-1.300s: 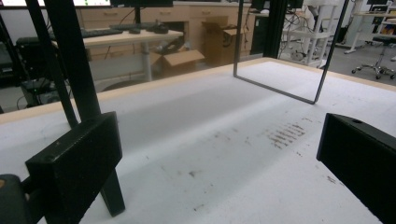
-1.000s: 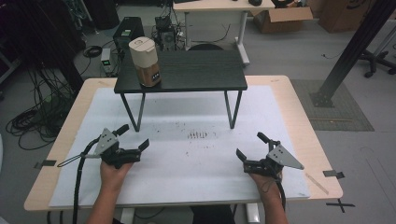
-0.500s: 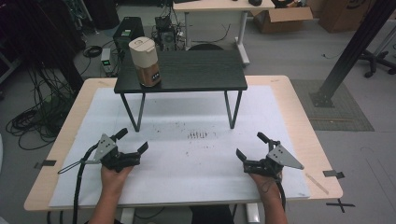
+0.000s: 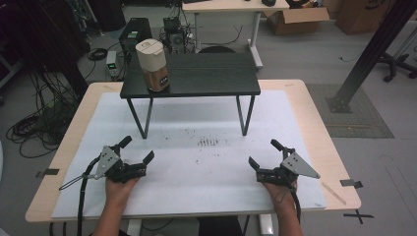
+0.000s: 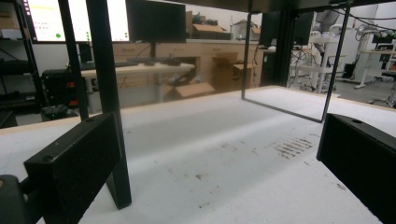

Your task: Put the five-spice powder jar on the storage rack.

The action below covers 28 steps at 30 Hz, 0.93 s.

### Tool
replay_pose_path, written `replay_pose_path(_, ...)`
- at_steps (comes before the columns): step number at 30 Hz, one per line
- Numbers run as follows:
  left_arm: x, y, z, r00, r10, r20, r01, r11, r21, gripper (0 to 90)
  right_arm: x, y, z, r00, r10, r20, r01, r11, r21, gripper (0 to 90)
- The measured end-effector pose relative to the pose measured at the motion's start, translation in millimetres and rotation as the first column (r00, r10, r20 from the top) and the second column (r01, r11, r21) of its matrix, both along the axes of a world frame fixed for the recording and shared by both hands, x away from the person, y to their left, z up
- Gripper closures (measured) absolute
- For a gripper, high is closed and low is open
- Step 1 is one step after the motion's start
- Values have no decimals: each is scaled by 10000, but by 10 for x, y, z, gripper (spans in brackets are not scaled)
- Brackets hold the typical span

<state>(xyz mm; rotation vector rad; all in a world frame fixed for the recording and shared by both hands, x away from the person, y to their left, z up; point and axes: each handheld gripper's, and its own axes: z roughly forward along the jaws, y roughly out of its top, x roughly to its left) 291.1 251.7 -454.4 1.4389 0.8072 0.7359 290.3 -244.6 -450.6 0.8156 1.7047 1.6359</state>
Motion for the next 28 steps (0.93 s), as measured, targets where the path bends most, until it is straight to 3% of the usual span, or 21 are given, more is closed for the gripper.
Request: replay_pose_path(28,-3,-18,1,10000,32,25,-32,9999,163,2,-5,4,0,10000,-9,10,9,10000,-30,0)
